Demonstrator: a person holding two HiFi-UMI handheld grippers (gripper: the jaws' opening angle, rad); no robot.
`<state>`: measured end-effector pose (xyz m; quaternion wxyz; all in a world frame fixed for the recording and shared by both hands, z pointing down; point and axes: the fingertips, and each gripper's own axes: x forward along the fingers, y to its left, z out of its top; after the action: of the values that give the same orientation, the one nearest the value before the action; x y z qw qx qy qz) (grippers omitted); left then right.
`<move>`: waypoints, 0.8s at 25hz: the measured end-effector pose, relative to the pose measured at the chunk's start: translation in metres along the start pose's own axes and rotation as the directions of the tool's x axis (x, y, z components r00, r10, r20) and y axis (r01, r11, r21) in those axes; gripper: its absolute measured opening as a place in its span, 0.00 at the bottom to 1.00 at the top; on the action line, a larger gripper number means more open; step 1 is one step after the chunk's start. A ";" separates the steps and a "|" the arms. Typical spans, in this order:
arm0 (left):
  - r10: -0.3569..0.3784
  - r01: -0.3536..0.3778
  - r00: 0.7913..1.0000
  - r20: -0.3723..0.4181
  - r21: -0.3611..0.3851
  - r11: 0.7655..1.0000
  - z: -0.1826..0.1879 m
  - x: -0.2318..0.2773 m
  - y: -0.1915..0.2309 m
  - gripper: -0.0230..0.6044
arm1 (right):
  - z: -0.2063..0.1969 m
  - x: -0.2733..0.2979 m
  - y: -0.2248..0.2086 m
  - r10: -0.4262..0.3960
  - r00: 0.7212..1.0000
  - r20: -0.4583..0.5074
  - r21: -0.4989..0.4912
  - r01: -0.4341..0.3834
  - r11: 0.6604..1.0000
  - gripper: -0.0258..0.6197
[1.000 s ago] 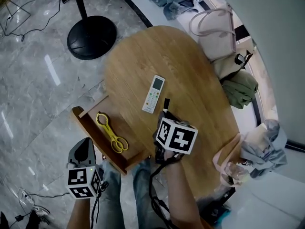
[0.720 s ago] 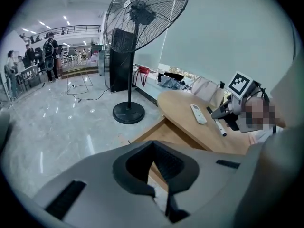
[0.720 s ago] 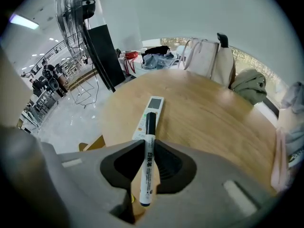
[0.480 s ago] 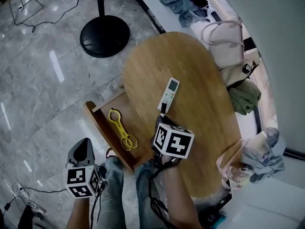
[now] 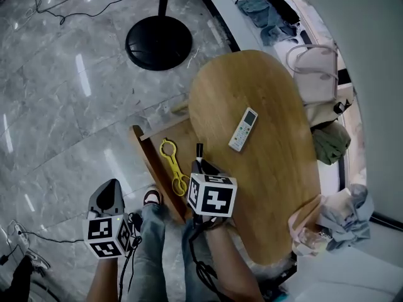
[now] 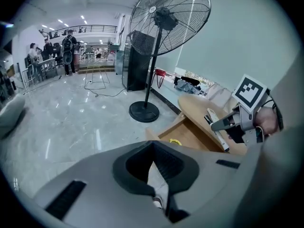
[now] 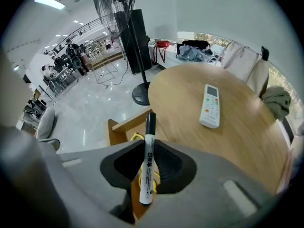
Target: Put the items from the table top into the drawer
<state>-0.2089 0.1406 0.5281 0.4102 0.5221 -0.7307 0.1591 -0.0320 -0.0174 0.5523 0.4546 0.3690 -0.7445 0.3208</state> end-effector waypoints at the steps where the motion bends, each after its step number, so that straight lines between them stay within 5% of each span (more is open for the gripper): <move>1: 0.006 -0.006 1.000 0.000 -0.009 1.000 -0.002 -0.001 0.005 0.03 | -0.002 0.002 0.005 0.003 1.000 -0.006 -0.011 -0.003 1.000 0.15; 20: 0.101 -0.101 0.995 -0.010 -0.123 0.987 -0.028 -0.004 0.069 0.03 | -0.017 0.028 0.042 0.008 0.996 -0.085 -0.170 -0.022 0.985 0.15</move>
<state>-0.2577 0.1896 0.5551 0.4347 0.4577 -0.7638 0.1351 -0.0686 0.0112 0.5781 0.5132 0.3090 -0.7522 0.2745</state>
